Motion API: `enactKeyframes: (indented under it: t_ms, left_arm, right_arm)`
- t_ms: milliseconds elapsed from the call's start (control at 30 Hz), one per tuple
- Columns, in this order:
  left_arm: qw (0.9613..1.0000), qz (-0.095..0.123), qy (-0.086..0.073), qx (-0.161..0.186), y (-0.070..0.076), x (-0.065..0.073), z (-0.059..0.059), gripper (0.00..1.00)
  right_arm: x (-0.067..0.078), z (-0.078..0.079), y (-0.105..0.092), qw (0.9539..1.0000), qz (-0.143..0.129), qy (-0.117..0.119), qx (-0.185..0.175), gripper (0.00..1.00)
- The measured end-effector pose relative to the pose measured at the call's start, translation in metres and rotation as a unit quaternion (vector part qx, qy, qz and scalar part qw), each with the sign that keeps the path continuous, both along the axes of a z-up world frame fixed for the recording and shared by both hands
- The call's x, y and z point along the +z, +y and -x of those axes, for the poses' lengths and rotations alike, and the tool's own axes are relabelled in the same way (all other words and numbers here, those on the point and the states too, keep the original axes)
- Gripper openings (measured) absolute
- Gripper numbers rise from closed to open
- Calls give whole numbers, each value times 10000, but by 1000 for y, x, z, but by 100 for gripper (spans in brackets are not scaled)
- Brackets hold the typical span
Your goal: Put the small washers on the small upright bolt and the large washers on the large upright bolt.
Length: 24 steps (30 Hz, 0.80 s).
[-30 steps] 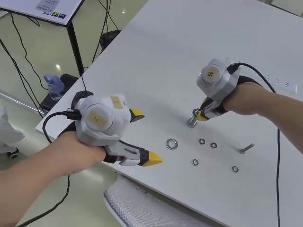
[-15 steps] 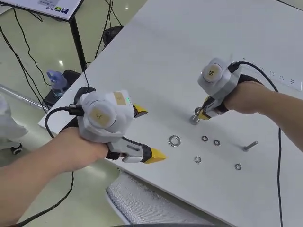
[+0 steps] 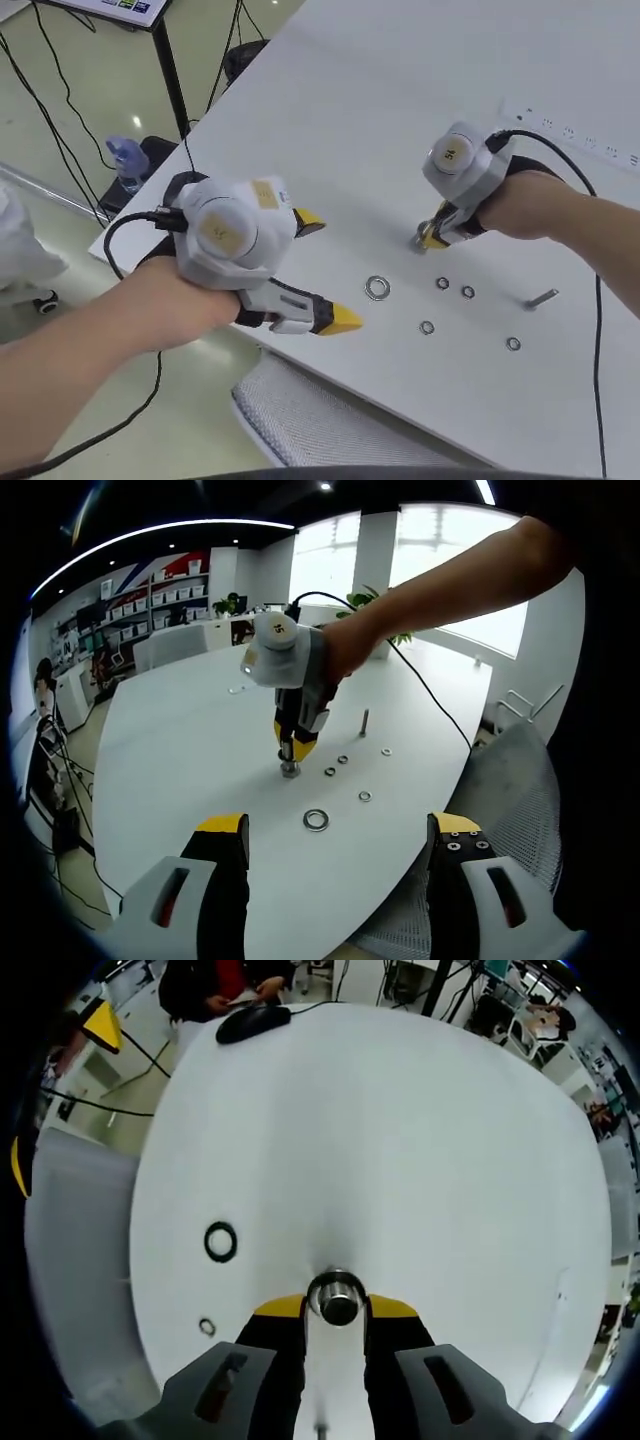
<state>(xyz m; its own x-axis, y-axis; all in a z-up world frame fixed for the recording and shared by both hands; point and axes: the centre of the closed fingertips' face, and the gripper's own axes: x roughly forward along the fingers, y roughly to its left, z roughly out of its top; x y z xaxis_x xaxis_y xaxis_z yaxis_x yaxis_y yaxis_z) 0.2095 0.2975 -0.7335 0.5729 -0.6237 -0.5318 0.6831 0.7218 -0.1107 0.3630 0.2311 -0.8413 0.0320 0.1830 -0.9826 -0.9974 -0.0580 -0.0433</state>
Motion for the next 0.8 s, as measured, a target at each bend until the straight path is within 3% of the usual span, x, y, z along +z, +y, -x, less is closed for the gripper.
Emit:
enactKeyframes:
  t_ms: [800]
  left_arm:
    - [9999,80,34,67,3,0,-4,72]
  right_arm:
    - [-27,-9,2,9998,47,132,-118,21]
